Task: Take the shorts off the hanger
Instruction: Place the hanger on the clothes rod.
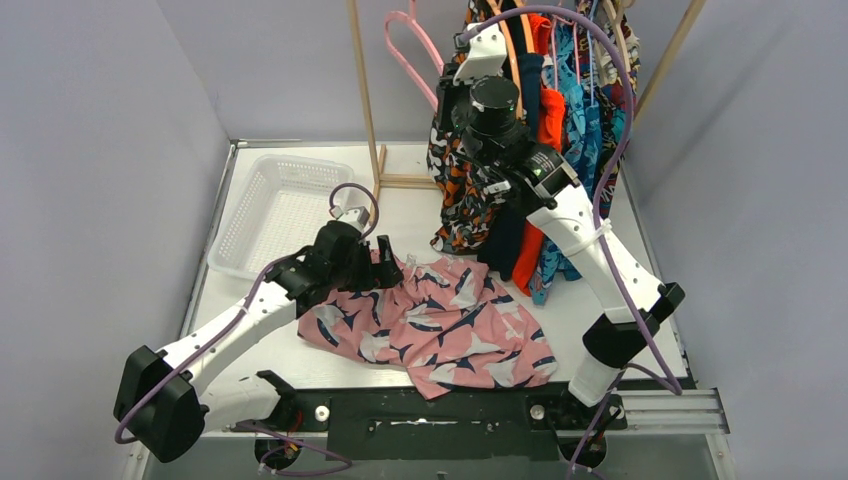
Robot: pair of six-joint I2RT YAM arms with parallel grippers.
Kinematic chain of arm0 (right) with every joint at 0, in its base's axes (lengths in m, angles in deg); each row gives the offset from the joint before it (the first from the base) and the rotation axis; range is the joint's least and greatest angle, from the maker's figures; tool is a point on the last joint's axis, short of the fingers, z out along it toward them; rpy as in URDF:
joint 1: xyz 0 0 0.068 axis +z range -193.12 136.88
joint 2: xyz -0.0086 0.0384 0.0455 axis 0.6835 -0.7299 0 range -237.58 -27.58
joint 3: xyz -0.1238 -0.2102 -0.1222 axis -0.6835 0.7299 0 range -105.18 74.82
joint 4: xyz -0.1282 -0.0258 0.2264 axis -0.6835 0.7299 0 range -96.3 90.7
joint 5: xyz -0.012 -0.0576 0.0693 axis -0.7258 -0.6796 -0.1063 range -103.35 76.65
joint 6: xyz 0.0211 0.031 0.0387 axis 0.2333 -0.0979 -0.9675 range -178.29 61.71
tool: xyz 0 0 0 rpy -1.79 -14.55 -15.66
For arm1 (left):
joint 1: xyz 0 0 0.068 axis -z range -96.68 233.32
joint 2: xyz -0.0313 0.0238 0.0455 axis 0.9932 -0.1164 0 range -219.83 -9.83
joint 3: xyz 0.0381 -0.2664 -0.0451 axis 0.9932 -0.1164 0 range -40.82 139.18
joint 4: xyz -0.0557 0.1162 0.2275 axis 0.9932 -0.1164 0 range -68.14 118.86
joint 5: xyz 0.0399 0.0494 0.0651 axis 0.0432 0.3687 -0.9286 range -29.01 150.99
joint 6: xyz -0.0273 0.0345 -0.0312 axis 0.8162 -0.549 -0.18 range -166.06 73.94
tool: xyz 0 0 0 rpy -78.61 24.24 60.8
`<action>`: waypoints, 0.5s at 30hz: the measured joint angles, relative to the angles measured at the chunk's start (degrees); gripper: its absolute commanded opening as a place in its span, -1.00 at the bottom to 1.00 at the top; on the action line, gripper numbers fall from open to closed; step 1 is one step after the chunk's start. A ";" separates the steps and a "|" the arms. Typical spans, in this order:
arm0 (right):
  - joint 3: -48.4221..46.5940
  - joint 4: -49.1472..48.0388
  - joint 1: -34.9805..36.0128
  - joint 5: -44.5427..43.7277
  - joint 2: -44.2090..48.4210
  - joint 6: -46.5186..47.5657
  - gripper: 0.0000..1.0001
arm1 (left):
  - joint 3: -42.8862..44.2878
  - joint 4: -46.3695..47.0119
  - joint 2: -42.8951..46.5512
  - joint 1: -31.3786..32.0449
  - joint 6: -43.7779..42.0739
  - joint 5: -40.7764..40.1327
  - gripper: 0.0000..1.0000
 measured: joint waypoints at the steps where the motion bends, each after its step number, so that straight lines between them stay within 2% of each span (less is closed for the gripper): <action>1: -0.15 0.90 -0.28 0.92 -0.02 -0.57 -1.00 | 0.00 0.00 -0.22 0.00 0.02 0.22 0.75; 6: -1.03 3.43 -1.73 4.59 -0.02 -2.49 -0.91 | 0.00 0.13 -0.44 -0.02 0.24 1.09 0.75; 11: -1.09 3.74 -2.34 7.67 0.13 -3.41 -0.50 | 0.00 0.15 -0.44 -0.02 0.28 1.51 0.75; 15: 5.03 3.63 -2.38 13.44 2.95 -4.33 -0.17 | 0.00 0.09 -0.44 -0.02 0.28 1.75 0.75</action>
